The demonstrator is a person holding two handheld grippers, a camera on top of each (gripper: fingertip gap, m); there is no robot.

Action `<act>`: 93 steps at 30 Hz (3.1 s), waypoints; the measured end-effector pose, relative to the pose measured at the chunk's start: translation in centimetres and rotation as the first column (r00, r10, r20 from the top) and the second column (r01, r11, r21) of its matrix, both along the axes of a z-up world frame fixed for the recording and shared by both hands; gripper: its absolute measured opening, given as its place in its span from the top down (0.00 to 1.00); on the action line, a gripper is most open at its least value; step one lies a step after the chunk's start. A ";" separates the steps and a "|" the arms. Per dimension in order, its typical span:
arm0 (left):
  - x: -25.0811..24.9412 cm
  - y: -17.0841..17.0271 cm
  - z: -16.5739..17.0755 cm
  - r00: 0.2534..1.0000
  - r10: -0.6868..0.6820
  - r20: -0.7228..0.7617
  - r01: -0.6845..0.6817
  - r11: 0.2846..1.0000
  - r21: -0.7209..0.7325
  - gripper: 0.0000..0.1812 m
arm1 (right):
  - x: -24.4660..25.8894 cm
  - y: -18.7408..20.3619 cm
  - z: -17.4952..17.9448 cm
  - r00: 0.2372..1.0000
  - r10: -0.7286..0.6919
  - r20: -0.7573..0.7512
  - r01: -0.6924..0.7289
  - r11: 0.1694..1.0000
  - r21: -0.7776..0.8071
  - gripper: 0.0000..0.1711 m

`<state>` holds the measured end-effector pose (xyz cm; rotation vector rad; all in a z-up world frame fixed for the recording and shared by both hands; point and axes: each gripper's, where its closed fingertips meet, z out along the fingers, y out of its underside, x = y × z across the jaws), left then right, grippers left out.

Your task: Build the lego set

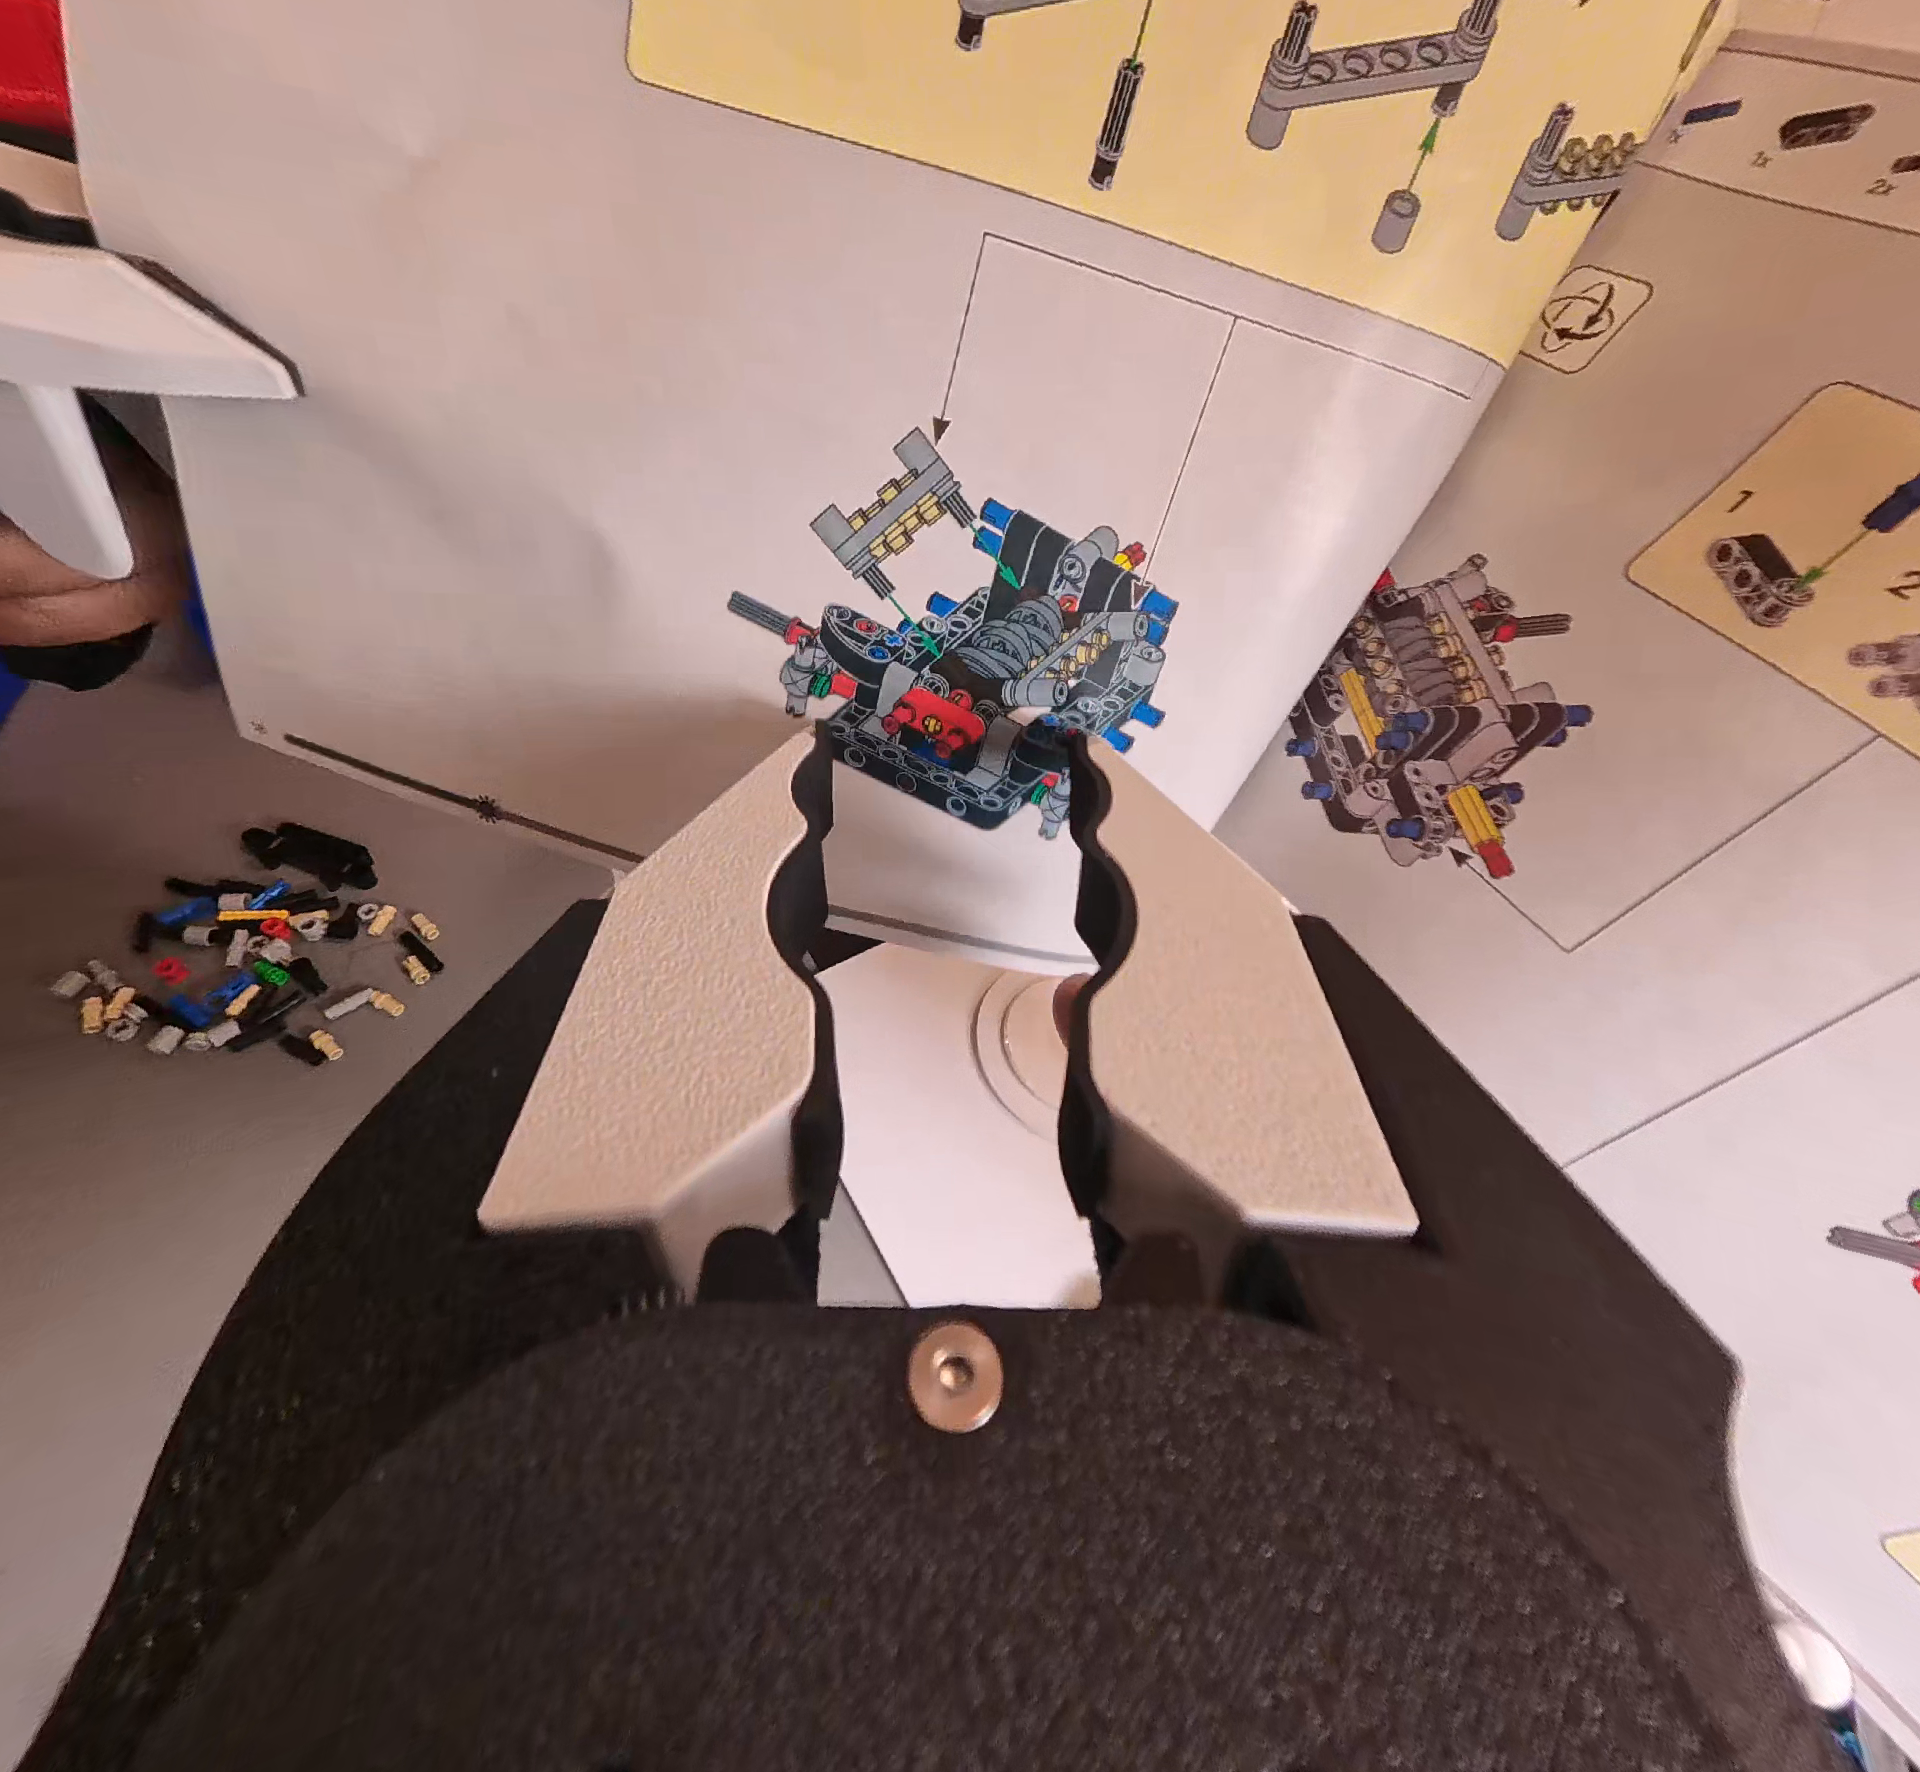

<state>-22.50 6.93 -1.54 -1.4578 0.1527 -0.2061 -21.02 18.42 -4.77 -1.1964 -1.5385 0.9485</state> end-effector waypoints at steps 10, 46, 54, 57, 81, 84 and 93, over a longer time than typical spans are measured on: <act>1.4 1.0 -0.2 0.998 0.013 -0.064 -0.013 1.000 -0.004 1.00 | 1.8 -4.1 4.4 0.988 0.057 -0.144 -0.055 0.998 0.016 0.70; 10.7 3.6 -1.1 0.960 -0.024 -0.278 0.034 0.999 0.029 1.00 | 8.1 -6.6 7.2 0.921 -0.197 -0.336 0.225 0.973 0.048 1.00; 11.6 3.5 -1.0 0.964 -0.049 -0.262 0.058 0.998 0.028 1.00 | 9.5 -5.3 8.2 0.907 -0.206 -0.366 0.190 0.978 -0.080 1.00; 11.4 3.4 -1.0 0.966 -0.050 -0.253 0.057 0.998 0.024 1.00 | 9.9 -4.9 8.5 0.904 -0.208 -0.375 0.174 0.977 -0.122 1.00; 4.0 4.0 -4.0 0.986 0.098 -0.131 -0.112 0.988 -0.102 0.92 | 15.8 14.0 8.5 0.829 -0.453 -0.328 0.405 0.891 -0.206 1.00; 2.5 5.2 -4.6 0.983 0.143 -0.116 -0.156 0.981 -0.112 0.90 | 15.6 14.6 8.5 0.834 -0.458 -0.307 0.418 0.888 -0.190 1.00; -5.3 8.2 -6.3 0.930 0.366 0.010 -0.359 0.917 -0.174 0.89 | 15.3 16.6 8.6 0.855 -0.453 -0.252 0.403 0.886 -0.228 1.00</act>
